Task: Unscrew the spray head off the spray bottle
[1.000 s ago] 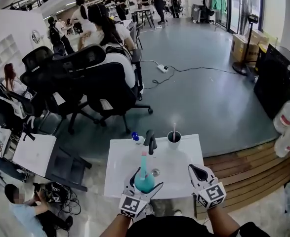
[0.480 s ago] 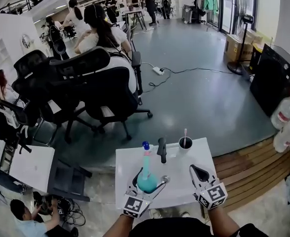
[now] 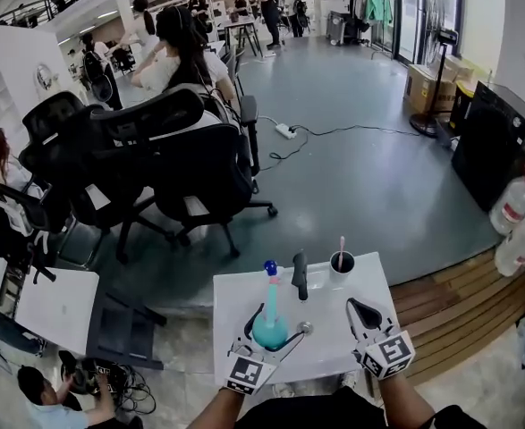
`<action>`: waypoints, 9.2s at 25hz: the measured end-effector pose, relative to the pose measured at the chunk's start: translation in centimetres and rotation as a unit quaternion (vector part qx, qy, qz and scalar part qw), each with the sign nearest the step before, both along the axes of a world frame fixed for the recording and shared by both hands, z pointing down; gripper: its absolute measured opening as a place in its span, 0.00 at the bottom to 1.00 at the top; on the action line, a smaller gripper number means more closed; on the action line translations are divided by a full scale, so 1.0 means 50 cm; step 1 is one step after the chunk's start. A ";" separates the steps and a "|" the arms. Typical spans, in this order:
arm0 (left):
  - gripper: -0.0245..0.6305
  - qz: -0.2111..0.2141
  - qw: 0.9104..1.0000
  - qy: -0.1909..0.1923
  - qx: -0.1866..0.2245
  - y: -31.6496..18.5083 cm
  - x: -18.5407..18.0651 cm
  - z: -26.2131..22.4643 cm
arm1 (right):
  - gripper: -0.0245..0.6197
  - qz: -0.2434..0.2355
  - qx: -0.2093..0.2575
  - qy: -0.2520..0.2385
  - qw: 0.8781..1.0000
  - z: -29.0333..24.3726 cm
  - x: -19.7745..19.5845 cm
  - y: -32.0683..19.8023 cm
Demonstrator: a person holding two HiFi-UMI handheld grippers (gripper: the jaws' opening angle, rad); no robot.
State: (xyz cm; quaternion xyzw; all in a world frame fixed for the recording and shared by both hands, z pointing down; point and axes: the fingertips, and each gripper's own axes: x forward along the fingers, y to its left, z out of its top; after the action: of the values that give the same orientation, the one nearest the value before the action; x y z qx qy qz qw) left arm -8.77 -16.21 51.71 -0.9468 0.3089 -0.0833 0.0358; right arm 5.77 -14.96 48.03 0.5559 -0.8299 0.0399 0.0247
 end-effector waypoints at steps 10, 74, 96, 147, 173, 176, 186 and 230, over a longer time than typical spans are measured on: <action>0.76 -0.047 0.999 0.011 -0.017 -0.028 0.055 0.010 | 0.05 -0.046 -0.001 -0.010 0.999 -0.005 0.045 -0.022; 0.76 0.113 0.993 -0.005 -0.019 0.075 0.226 -0.064 | 0.48 -0.466 0.077 -0.129 0.872 -0.239 -0.118 0.097; 0.76 -0.167 0.980 -0.109 0.010 -0.047 0.135 0.013 | 0.34 -0.257 -0.008 -0.146 0.955 -0.178 -0.139 -0.019; 0.75 -0.022 0.999 -0.030 -0.011 -0.029 0.185 -0.038 | 0.30 -0.330 0.021 -0.129 0.935 -0.173 -0.081 0.001; 0.75 -0.027 0.998 -0.061 0.000 -0.008 0.211 -0.025 | 0.25 -0.334 0.043 -0.097 0.937 -0.205 -0.116 0.001; 0.75 0.002 0.998 -0.057 0.010 0.012 0.222 -0.044 | 0.25 -0.400 0.073 -0.078 0.910 -0.227 -0.115 0.026; 0.75 0.101 0.994 -0.041 0.031 0.086 0.269 -0.113 | 0.25 -0.594 0.075 -0.051 0.799 -0.272 -0.093 0.111; 0.75 -0.103 0.991 -0.079 -0.014 -0.036 0.162 0.002 | 0.34 -0.290 0.003 -0.132 0.948 -0.200 -0.126 -0.004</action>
State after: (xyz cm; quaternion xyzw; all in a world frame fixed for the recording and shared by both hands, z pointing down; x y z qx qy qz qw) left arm -0.69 -18.01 51.83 -0.9007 0.4000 -0.1651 0.0378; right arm -0.51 -15.14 38.05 0.2809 -0.9512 0.1022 -0.0763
